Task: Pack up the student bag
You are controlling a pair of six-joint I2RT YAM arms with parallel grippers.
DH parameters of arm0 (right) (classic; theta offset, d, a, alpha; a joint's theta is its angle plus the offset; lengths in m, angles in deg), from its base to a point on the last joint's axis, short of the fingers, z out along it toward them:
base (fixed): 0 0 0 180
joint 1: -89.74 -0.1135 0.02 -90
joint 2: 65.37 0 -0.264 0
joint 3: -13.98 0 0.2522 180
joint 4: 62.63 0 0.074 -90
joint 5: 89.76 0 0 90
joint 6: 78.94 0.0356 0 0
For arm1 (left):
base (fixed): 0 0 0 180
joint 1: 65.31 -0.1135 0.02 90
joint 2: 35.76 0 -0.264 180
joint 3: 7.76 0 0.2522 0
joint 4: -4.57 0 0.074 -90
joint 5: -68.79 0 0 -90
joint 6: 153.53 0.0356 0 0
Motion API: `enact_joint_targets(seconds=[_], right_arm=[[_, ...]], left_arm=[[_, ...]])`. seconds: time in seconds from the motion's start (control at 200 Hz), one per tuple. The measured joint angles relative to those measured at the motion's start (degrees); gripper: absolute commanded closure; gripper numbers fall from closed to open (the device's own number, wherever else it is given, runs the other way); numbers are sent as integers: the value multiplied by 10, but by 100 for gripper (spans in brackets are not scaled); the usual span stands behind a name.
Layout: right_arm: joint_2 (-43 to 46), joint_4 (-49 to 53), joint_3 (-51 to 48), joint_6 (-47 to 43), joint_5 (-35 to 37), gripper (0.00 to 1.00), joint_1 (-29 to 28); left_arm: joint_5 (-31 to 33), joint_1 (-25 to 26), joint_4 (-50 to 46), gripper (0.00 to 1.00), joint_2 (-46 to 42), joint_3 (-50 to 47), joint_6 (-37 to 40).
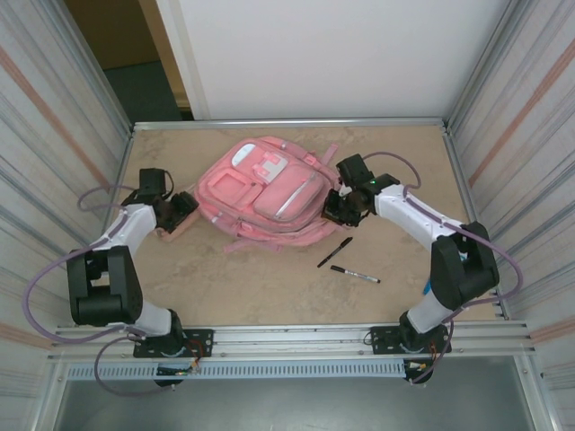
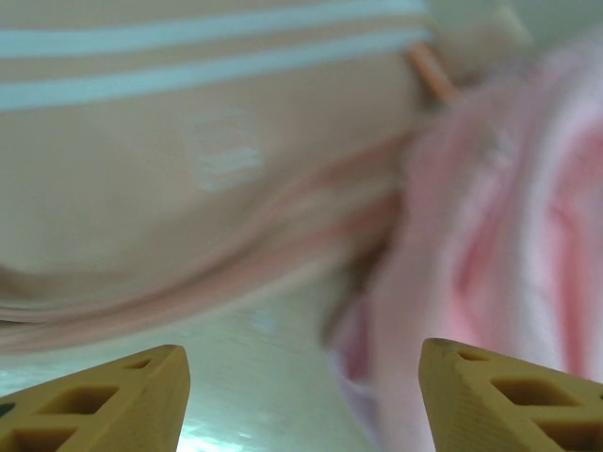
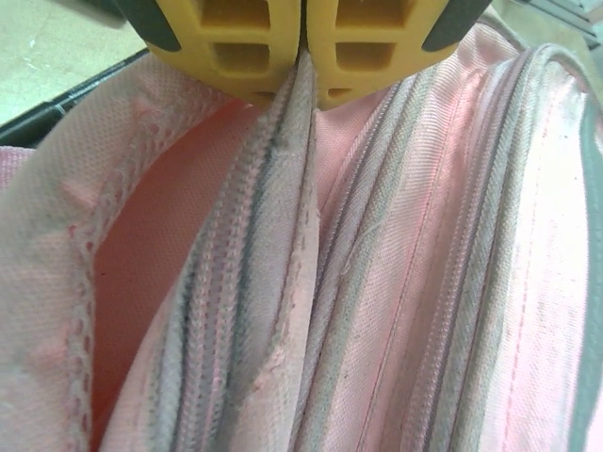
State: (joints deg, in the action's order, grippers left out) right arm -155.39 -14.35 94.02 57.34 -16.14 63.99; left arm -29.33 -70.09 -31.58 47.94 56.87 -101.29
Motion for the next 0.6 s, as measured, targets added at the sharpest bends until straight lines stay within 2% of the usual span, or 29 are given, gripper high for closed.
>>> enact_joint_targets(seconds=[0.261, 0.411, 0.601], right_arm=[[22, 29, 76, 24, -23, 100, 92], [20, 26, 137, 46, -32, 100, 97], [11, 6, 142, 72, -43, 100, 116]], left_arm=[[34, -7, 23, 39, 0, -42, -3], [51, -7, 48, 41, -9, -92, -20], [59, -8, 73, 44, -48, -136, -36]])
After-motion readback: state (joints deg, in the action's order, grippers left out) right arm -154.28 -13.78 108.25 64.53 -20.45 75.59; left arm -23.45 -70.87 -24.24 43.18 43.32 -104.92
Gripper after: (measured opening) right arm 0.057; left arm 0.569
